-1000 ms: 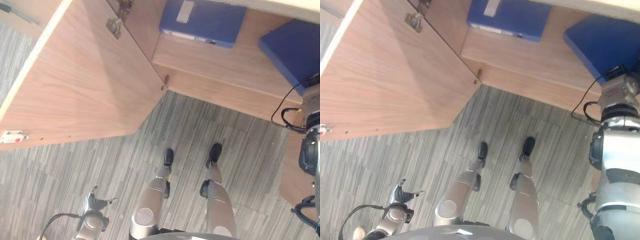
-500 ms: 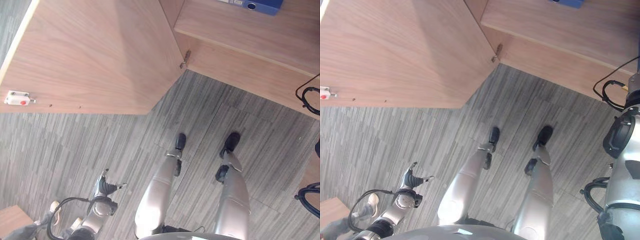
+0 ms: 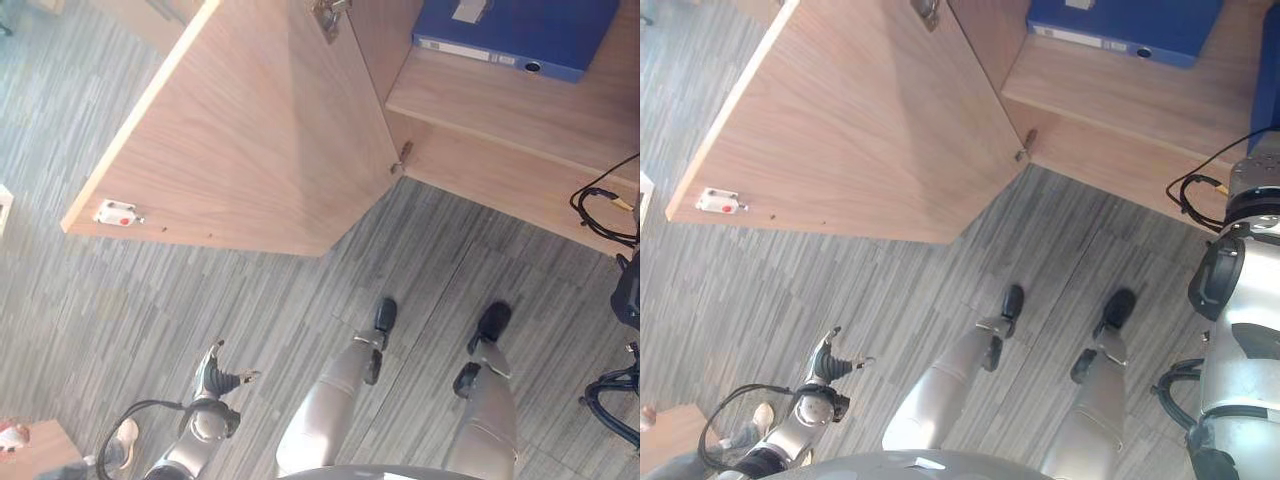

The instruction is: Put the empty folder in the office cabinet

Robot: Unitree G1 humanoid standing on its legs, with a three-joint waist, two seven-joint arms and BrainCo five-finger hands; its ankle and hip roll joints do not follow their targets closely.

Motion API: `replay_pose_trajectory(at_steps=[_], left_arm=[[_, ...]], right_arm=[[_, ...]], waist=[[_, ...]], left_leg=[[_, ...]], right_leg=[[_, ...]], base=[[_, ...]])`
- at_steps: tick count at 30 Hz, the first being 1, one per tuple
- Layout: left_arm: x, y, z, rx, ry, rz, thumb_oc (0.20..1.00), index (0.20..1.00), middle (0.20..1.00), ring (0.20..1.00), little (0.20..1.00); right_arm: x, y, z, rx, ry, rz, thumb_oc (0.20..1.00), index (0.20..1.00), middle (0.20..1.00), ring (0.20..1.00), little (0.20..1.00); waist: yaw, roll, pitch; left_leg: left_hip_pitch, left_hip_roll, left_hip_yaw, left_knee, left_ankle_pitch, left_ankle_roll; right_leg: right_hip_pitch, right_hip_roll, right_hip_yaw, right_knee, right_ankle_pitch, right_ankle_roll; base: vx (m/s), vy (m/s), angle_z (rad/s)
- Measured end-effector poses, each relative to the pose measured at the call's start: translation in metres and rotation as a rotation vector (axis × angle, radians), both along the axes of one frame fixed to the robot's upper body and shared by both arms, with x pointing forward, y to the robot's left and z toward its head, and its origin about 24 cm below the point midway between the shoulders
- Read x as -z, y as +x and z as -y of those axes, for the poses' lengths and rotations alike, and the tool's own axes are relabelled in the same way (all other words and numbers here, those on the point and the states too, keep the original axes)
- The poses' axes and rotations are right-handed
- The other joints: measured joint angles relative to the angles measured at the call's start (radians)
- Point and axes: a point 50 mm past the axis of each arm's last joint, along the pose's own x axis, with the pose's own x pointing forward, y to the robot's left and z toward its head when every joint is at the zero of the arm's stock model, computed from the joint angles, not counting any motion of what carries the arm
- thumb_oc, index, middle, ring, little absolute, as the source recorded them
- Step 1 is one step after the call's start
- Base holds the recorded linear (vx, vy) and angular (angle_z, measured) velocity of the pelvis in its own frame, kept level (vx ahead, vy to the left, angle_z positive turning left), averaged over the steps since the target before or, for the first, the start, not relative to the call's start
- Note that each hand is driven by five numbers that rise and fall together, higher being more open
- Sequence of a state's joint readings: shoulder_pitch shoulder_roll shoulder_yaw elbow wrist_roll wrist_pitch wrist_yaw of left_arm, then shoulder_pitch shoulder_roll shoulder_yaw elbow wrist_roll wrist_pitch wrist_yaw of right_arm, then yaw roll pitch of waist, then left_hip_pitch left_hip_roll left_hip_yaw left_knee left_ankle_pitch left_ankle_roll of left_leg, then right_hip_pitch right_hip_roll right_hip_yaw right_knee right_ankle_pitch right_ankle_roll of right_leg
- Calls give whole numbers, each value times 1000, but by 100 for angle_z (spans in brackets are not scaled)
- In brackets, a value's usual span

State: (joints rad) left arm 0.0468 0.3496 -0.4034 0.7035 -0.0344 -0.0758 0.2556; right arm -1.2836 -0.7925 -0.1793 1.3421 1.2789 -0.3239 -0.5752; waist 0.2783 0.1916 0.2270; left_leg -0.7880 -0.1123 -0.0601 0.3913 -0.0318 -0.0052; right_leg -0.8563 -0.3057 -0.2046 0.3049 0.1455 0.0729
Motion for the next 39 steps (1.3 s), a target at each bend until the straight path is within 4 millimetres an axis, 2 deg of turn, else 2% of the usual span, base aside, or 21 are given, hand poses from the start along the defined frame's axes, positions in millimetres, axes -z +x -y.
replay_pose_trajectory(at_steps=[3, 4, 5, 7, 14, 26, 33, 35, 39], left_arm=[[0, -2, 0, 2, -4, -2, 1000, 1000, 1000, 1000, 1000], [0, -2, 1, 3, -7, -2, 1000, 1000, 1000, 1000, 1000], [0, -2, 1, 3, -7, -2, 1000, 1000, 1000, 1000, 1000], [0, -4, 0, 5, -10, -3, 1000, 1000, 1000, 1000, 1000], [-9, 2, -1, 9, -34, 46, 1000, 1000, 1000, 1000, 1000], [-9, 2, -2, -2, -34, 47, 1000, 1000, 1000, 1000, 1000], [-9, 2, -3, -9, -27, 52, 1000, 1000, 1000, 1000, 1000], [-4, 3, -4, -20, 0, 28, 1000, 1000, 1000, 1000, 1000], [1, 17, -10, -19, 72, -5, 1000, 1000, 1000, 1000, 1000]], right_arm=[[-16, -3, 5, -13, -86, -4, 200, 200, 200, 200, 200], [-28, -4, 5, -19, -118, 14, 200, 200, 200, 200, 200], [-28, -4, 5, -19, -118, 14, 200, 200, 200, 200, 200], [-52, -1, -1, -44, -140, 59, 200, 200, 200, 200, 200], [-63, -3, -2, -38, -131, 73, 200, 200, 200, 200, 200], [-64, -15, 8, 63, -76, 39, 200, 200, 200, 200, 200], [-64, -26, 17, 142, -26, 16, 200, 200, 200, 200, 200], [-65, -19, 7, 139, -40, 12, 200, 200, 200, 200, 200], [-75, -7, -12, 88, -29, 94, 200, 200, 200, 200, 200]], waist=[[6, 0, 0], [6, 0, 0], [6, 0, 0], [9, 0, 0], [11, 0, 0], [15, 2, -2], [32, 4, -3], [20, 5, -4], [8, 6, -4]], left_leg=[[0, -9, -6, -25, 20, 0], [0, -11, -9, -40, 29, 0], [0, -11, -9, -40, 29, 0], [4, -12, -16, -61, 40, -2], [11, -13, -33, -130, 84, -11], [19, -12, -36, -164, 100, -13], [36, -13, -35, -196, 112, -13], [38, -12, -35, -198, 113, -13], [41, -12, -31, -202, 115, -15]], right_leg=[[-8, -11, -7, -2, 0, 0], [-12, -13, -8, -5, 2, 2], [-12, -13, -8, -5, 2, 2], [-13, -15, -14, -9, 2, 2], [-23, -17, -27, -24, -1, 8], [-32, -17, -28, -26, 2, 2], [-32, -18, -26, -26, 0, -1], [-32, -17, -25, -27, 0, -1], [-33, -15, -21, -28, 0, -1]], base=[[14, 15, 12], [2, 6, 8], [7, -5, 7], [18, -14, 5], [20, -19, 7], [0, 0, 0], [0, 5, 0], [-1, 0, -2], [14, 34, -1]])
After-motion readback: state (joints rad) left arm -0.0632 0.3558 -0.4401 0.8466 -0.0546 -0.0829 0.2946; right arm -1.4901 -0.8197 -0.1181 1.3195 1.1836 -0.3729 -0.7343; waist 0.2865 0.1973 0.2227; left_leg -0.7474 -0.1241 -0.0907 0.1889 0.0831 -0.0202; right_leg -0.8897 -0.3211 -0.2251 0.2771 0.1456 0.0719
